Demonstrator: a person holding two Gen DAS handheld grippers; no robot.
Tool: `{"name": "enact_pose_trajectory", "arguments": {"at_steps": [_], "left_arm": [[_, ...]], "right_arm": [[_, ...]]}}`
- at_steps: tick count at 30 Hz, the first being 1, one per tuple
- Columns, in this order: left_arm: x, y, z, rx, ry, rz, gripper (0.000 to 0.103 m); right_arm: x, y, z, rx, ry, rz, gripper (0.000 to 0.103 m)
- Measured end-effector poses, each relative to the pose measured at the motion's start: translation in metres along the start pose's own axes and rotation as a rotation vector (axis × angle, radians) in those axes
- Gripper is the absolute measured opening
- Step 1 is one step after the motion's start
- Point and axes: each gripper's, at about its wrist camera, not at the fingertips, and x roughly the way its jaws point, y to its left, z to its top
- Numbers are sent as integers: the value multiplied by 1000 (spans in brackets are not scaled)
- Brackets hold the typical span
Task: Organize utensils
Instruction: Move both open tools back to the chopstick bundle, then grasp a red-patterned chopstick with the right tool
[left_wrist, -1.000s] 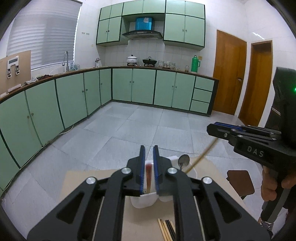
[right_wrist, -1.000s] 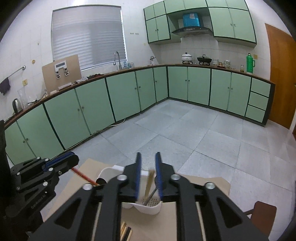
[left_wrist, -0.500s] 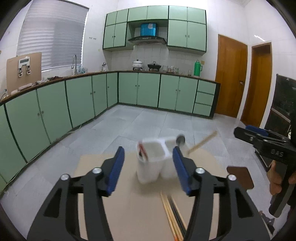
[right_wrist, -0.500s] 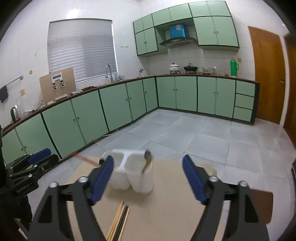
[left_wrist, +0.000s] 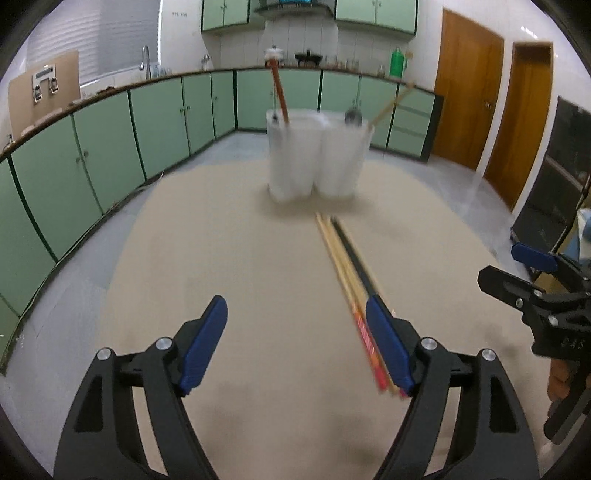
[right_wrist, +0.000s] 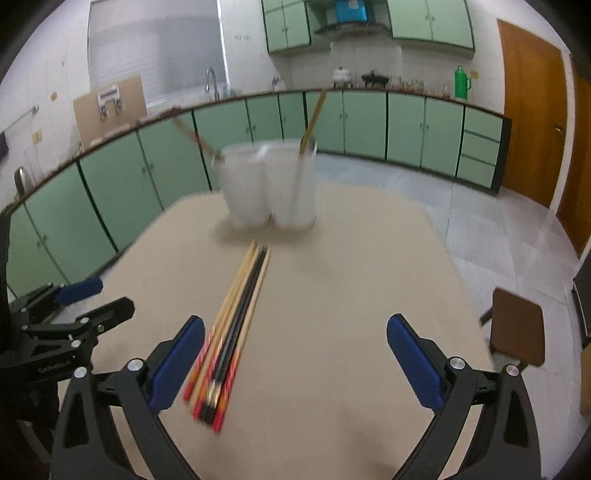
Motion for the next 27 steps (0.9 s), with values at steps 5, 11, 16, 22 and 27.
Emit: {"name": "enact_pose_trajectory", "arguments": {"at_steps": [5, 11, 16, 22, 27], "left_arm": [[9, 5, -29, -10, 66, 14, 75], [13, 16, -49, -28, 113, 40, 75], [14, 22, -52, -48, 129, 58, 75], [13, 25, -56, -57, 136, 52, 75], [14, 24, -56, -61, 139, 44, 75]], "right_arm": [[7, 8, -31, -12, 60, -8, 96], [12, 18, -53, -28, 110, 4, 85], [18, 30, -60, -62, 132, 10, 74], [23, 38, -64, -93, 147, -3, 67], [21, 27, -63, -74, 143, -43, 64]]}}
